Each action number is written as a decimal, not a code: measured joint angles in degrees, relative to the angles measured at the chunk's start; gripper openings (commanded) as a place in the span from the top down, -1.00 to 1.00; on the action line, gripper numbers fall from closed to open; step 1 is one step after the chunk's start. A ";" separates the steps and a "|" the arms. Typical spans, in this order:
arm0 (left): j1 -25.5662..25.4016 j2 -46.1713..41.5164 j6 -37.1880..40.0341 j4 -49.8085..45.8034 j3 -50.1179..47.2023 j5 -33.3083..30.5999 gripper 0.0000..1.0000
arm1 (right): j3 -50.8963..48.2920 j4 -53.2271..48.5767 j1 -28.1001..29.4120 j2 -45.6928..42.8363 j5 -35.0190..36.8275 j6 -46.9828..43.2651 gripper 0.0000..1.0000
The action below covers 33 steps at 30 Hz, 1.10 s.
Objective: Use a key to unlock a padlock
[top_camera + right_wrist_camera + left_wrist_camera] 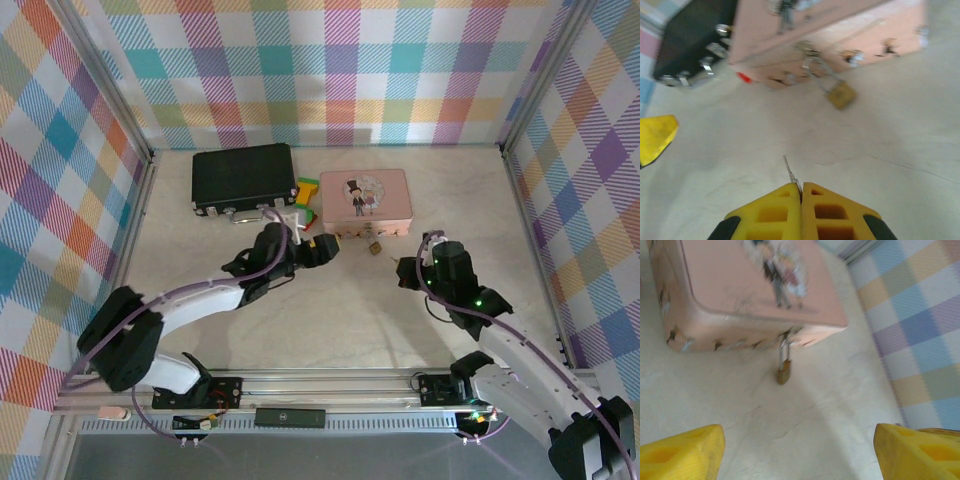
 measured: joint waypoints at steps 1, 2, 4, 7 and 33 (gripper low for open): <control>-1.09 2.27 0.33 -0.66 1.01 -0.79 -0.54 | -0.13 -1.66 -0.59 -0.50 1.25 -0.74 1.00; -2.19 4.52 0.81 -0.98 2.10 -1.68 -0.54 | -0.31 -2.86 -1.29 -0.94 2.14 -1.51 1.00; -4.15 9.05 1.60 -1.62 5.11 -3.78 -0.53 | -0.83 -4.63 -3.08 -1.60 3.45 -2.75 1.00; -6.75 16.04 2.75 -2.32 11.02 -7.87 -0.51 | -1.36 -5.75 -6.12 -1.81 3.76 -4.35 1.00; -11.10 45.97 -0.92 -16.28 43.82 -24.22 0.07 | -2.89 -1.22 -14.86 -1.86 -6.01 -6.93 1.00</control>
